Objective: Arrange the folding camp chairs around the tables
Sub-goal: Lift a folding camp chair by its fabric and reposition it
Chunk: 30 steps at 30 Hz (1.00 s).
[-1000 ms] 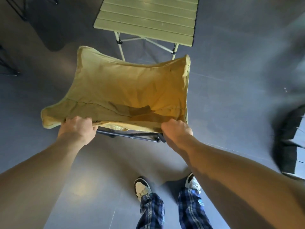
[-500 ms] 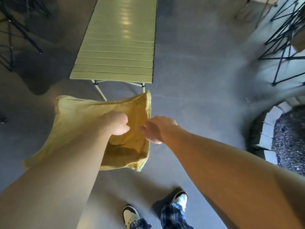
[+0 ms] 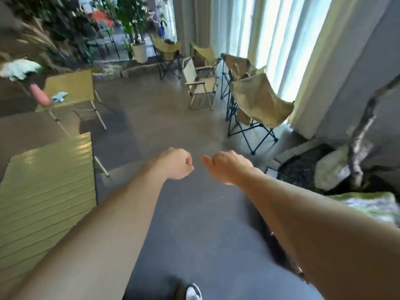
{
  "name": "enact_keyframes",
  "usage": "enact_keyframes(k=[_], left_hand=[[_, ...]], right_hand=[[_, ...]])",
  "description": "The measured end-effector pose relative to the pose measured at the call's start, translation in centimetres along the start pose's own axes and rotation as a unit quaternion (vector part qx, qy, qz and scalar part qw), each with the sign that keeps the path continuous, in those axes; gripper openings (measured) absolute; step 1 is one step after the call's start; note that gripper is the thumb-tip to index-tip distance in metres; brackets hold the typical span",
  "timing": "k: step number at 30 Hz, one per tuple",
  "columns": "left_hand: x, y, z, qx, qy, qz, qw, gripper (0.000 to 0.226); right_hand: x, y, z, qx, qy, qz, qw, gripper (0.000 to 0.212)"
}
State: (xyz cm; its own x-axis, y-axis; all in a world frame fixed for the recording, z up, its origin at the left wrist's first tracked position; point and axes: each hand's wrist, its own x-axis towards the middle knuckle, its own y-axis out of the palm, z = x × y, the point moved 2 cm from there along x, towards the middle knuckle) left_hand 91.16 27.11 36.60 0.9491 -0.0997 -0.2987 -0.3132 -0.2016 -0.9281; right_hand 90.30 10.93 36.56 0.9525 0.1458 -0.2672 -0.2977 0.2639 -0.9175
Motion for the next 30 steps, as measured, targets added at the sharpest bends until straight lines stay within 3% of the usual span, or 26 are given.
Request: enact_keyframes(k=[9, 12, 20, 30], left_hand=[[24.1, -8.1, -8.5, 0.007, 0.079, 0.004, 0.997, 0.028], [31.7, -11.1, -9.9, 0.012, 0.081, 0.035, 0.996, 0.027], [51.6, -15.6, -14.4, 0.001, 0.098, 0.042, 0.994, 0.028], [76.7, -18.5, -21.2, -0.018, 0.065, 0.062, 0.996, 0.029]], right_hand=[[19.9, -10.7, -9.1, -0.017, 0.075, -0.037, 0.996, 0.039], [26.4, -14.9, -11.3, -0.028, 0.091, -0.035, 0.995, 0.022], [44.6, -22.0, -18.0, -0.02, 0.132, -0.058, 0.989, 0.009], [67.4, -28.6, -28.7, 0.037, 0.146, -0.039, 0.988, 0.009]])
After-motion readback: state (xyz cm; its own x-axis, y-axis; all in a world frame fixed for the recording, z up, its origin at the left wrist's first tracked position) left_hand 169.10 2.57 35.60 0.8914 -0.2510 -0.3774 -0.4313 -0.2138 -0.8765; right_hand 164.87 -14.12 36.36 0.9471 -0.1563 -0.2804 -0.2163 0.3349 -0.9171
